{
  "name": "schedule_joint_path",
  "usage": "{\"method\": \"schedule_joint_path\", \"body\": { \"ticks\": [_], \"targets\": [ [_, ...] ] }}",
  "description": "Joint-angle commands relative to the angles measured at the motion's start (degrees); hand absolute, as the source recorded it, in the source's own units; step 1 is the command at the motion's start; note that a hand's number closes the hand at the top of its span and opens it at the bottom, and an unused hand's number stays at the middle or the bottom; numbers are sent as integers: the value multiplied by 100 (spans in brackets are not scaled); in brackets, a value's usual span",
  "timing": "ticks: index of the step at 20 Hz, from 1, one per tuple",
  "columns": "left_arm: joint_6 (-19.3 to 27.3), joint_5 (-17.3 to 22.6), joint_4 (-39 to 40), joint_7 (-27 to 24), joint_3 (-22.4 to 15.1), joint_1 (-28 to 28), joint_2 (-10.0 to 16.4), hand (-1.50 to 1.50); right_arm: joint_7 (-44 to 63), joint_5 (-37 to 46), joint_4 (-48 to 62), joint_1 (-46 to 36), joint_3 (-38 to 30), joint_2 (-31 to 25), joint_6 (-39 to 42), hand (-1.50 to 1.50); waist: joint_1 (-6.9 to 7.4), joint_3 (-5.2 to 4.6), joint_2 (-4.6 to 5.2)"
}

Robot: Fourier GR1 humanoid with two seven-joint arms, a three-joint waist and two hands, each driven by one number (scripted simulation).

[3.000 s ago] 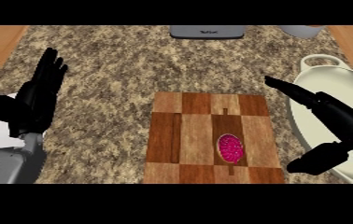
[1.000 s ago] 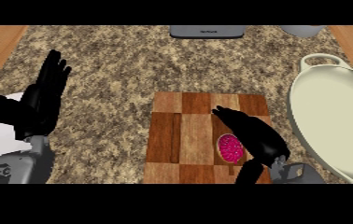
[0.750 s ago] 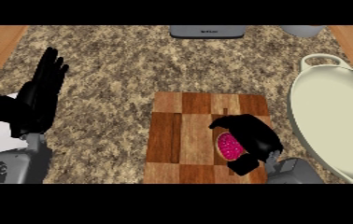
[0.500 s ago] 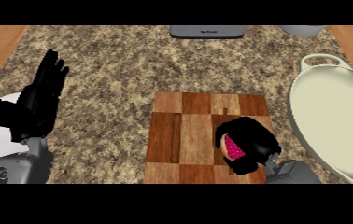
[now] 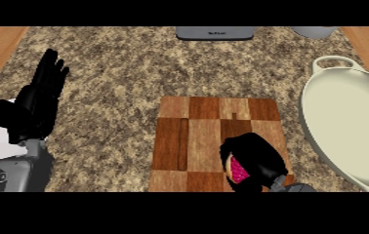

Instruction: Pick the cupcake from the cutting board and place it in the pot

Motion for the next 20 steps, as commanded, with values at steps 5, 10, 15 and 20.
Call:
{"method": "schedule_joint_path", "body": {
  "ticks": [5, 10, 15, 20],
  "targets": [
    [-191, 109, -3, -133, 182, 205, 107, 0, 2112, 1291, -1779, 1699, 1658, 781, -442, 150, -42, 1, -11],
    [-47, 41, 96, -150, 116, 81, -76, 0, 2371, 1659, -2953, 2075, 1914, 761, -1000, 150, -93, 2, -19],
    [-88, 42, 194, -139, 198, 92, 24, 0, 2695, 2255, -3758, 1832, 1596, 1216, -1722, 150, -158, -5, -26],
    [30, -102, -119, 241, -21, -102, -31, 0, 2992, 2972, -4818, 1683, 1271, 1083, -1788, 150, -74, 5, -17]
  ]
}}
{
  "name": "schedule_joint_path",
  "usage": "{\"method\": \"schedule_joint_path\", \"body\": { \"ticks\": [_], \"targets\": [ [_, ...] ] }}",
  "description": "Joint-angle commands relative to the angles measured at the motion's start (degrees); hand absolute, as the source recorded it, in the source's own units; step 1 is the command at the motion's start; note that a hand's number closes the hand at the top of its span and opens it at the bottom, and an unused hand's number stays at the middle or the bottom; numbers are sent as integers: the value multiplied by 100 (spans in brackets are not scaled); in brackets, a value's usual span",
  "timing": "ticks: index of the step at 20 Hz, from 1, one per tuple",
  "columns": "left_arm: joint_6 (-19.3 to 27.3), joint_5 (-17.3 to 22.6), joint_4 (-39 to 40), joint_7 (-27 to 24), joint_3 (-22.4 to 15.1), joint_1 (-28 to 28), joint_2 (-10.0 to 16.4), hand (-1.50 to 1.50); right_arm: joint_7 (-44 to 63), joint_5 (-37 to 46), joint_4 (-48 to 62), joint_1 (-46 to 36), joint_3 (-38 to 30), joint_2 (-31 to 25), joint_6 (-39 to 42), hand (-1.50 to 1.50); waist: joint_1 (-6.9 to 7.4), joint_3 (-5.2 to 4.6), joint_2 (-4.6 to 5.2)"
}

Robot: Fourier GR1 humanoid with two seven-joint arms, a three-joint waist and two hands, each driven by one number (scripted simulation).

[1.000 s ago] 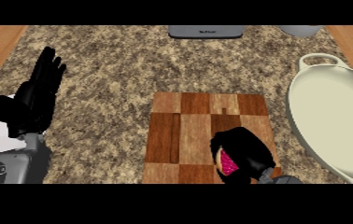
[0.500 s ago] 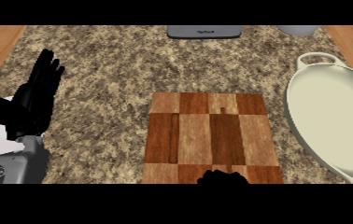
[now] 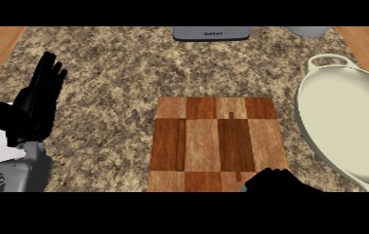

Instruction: Pick the cupcake from the cutting board and place it in the pot

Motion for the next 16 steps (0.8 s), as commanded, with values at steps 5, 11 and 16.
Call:
{"method": "schedule_joint_path", "body": {
  "ticks": [5, 11, 16],
  "targets": [
    [4, -65, -27, 11, -73, -70, -56, 0, 383, 130, -1532, -375, -1009, -64, 359, 150, 68, 2, 46],
    [-209, 141, 45, -305, 95, 91, -34, 0, 171, -821, -1239, -557, -2159, 60, 198, 150, 138, 7, 64],
    [-2, -7, -11, 185, 20, -298, -6, 0, -314, -1380, -663, -730, -3148, 202, -82, 150, 106, 22, 69]
  ]
}}
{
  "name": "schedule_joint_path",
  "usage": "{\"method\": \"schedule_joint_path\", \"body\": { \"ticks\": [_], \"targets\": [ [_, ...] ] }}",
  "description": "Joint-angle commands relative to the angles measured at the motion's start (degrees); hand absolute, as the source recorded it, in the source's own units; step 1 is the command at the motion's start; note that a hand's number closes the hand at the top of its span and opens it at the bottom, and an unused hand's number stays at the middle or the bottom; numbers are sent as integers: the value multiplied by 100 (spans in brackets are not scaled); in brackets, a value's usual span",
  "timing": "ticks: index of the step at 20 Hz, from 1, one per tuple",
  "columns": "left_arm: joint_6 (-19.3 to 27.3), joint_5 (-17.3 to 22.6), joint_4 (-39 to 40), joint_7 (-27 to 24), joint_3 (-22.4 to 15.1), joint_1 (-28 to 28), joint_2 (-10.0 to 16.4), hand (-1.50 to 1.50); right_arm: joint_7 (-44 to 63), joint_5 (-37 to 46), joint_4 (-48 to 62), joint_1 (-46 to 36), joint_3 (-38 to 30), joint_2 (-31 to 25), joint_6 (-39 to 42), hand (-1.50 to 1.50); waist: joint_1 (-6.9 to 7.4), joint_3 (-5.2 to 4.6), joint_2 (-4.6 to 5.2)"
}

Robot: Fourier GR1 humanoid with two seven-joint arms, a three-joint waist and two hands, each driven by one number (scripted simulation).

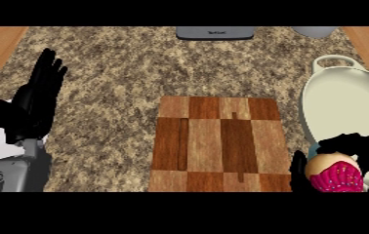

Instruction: Pick the cupcake from the cutting board and place it in the pot

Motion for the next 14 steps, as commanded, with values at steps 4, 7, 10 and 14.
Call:
{"method": "schedule_joint_path", "body": {
  "ticks": [4, 7, 10, 14],
  "targets": [
    [-89, -19, 206, -304, -32, 96, -83, 0, -451, -2057, -49, -391, -1661, 90, 265, 150, 1, 2, 17],
    [-22, -95, -72, -165, -62, 249, -50, 0, -880, -2676, 377, -583, -2329, 105, -220, 150, 23, 21, 9],
    [-28, -65, 19, -120, -112, 57, -124, 0, -1598, -1685, 1594, -588, -3095, -970, -471, 150, 29, -1, 20],
    [-90, -1, -115, 73, -51, -18, -17, 0, -2160, -2086, 2861, -1031, -3974, -1690, -648, 150, 70, -3, 11]
  ]
}}
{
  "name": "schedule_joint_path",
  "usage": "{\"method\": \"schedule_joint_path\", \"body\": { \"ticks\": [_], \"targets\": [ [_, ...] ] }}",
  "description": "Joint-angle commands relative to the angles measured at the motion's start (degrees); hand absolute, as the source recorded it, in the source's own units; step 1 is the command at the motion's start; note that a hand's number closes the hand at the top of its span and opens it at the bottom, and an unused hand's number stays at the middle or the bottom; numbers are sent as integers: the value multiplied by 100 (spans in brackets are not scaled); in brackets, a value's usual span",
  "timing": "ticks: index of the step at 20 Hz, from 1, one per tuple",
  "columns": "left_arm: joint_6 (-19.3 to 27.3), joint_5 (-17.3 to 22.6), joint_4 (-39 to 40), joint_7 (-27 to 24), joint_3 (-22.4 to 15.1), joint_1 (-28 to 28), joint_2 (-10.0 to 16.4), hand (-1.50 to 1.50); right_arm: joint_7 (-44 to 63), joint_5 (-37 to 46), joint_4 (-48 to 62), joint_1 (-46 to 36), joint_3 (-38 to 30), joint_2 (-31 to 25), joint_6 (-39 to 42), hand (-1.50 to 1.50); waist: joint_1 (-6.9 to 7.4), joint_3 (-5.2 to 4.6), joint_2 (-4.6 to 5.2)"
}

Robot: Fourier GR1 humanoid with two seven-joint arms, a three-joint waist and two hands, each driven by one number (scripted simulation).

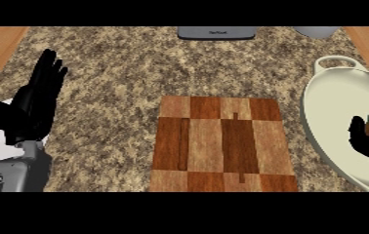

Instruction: Pick the cupcake from the cutting board and place it in the pot

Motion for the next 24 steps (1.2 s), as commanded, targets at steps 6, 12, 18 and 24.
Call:
{"method": "schedule_joint_path", "body": {
  "ticks": [6, 12, 18, 24],
  "targets": [
    [98, -124, 239, 197, -82, -412, -96, 0, -1651, -580, 3139, -829, -988, -921, -905, 150, 32, -5, 3],
    [-50, -90, 173, 106, -55, -265, -37, 0, -1730, -1350, 4617, -1305, -1264, -772, -624, -150, 81, -4, 8],
    [26, -135, -123, 115, -44, 1, -89, 0, -2834, -2322, 5751, -1811, -1439, -797, -248, -150, 89, -3, -1],
    [92, -179, 61, 73, 4, -138, -108, 0, -3024, -3795, 5193, -2159, -2183, -675, 291, -150, -28, -10, -34]
  ]
}}
